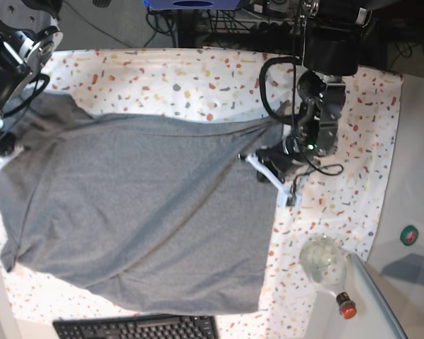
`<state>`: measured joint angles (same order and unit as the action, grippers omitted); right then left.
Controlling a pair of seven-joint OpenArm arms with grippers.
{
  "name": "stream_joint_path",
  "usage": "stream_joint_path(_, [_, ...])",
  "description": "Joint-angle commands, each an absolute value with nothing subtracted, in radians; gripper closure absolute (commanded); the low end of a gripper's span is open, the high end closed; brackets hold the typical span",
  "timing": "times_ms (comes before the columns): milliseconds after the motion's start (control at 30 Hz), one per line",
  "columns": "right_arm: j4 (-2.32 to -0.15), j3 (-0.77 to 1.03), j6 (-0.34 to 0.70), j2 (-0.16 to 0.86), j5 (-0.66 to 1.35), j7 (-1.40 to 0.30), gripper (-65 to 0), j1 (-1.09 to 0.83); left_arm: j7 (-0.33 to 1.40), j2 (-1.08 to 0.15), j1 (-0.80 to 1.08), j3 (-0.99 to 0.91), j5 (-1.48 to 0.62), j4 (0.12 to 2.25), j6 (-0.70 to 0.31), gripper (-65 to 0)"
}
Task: Layout the t-shirt on the table in an organized manner, then fold the t-shirt properly
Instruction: 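Release and regrasp the shirt edge with the left gripper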
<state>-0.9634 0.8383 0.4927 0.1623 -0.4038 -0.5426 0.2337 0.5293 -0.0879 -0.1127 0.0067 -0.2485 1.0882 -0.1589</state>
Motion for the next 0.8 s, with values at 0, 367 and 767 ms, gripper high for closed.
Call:
stream_joint_path(0, [-0.974, 0.842, 0.463, 0.186, -0.409, -0.527, 0.0, 0.236, 0.504, -0.097, -0.125, 0.005, -0.220, 1.073, -0.156, 0.0])
stream_joint_path(367, [-0.972, 0.842, 0.446, 0.237, -0.409, -0.527, 0.0, 0.180, 0.427, -0.108, -0.232, 0.016, -0.119, 0.958, -0.156, 0.0])
stream_joint_path(767, [-1.360, 0.843, 0.452, 0.116, -0.406, -0.532, 0.0, 0.137, 0.544, -0.101, -0.208, -0.044, -0.130, 1.187, -0.157, 0.0])
